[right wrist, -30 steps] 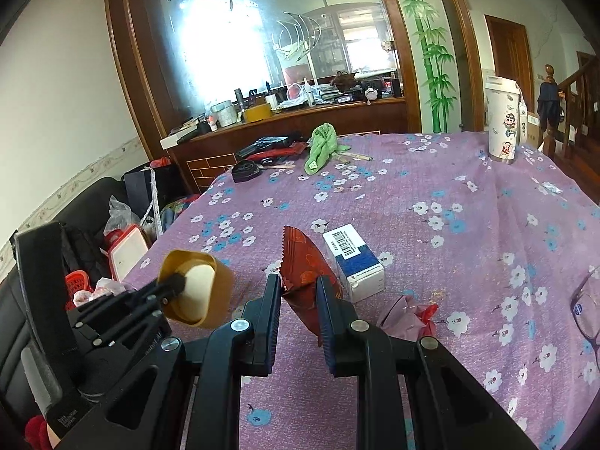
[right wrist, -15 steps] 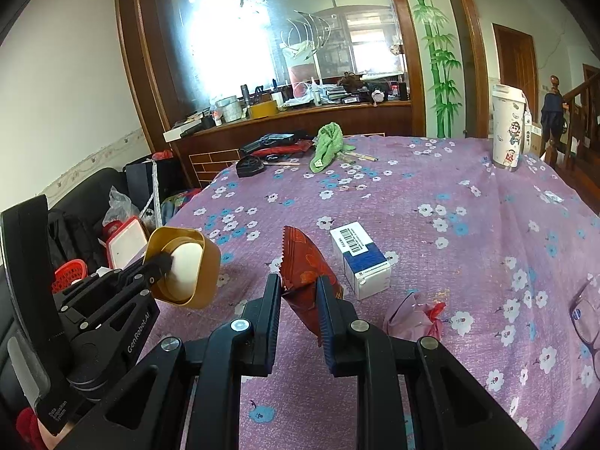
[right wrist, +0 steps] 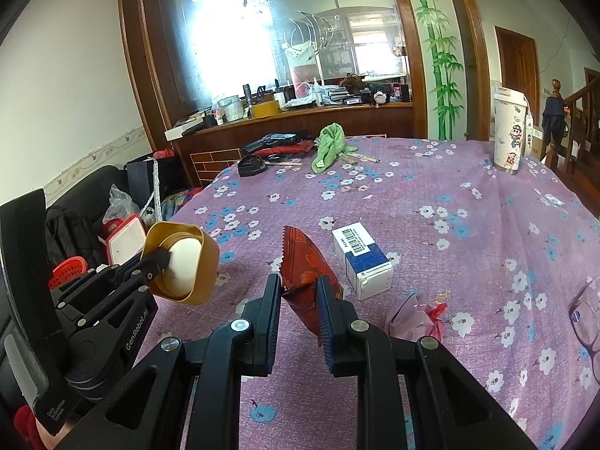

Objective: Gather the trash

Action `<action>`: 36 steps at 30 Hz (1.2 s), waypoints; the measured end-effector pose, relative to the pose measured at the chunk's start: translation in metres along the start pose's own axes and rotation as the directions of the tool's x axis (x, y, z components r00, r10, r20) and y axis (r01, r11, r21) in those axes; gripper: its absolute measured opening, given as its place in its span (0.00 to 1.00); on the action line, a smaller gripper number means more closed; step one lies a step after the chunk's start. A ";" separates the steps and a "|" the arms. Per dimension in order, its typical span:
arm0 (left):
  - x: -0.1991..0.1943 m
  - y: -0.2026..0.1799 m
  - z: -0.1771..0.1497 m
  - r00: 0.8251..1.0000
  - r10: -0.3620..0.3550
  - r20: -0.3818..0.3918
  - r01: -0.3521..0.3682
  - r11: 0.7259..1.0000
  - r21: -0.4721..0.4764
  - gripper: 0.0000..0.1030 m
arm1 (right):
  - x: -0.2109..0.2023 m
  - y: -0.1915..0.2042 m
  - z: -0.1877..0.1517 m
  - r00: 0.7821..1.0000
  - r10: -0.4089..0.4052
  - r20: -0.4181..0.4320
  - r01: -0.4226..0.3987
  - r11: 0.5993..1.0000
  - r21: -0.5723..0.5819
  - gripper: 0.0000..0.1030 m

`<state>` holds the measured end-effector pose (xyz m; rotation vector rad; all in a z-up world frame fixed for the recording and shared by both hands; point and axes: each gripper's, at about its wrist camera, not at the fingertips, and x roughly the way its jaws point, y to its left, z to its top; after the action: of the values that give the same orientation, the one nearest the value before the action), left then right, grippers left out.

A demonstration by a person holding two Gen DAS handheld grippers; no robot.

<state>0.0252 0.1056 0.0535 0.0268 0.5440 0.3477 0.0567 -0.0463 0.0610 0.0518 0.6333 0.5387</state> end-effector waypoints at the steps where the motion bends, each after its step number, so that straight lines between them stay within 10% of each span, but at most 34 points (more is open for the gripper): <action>1: -0.001 0.001 0.001 1.000 -0.001 0.000 0.001 1.000 -0.001 0.05 | 0.000 0.001 0.000 1.000 0.000 0.001 0.000 1.000 -0.002 0.20; 36: -0.079 0.040 -0.010 1.000 -0.023 0.012 0.023 0.999 -0.032 0.06 | -0.060 0.018 -0.016 0.998 0.062 0.009 -0.062 0.996 0.070 0.20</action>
<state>-0.0559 0.1163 0.0889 -0.0088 0.5262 0.3340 -0.0010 -0.0625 0.0841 0.1400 0.6454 0.5757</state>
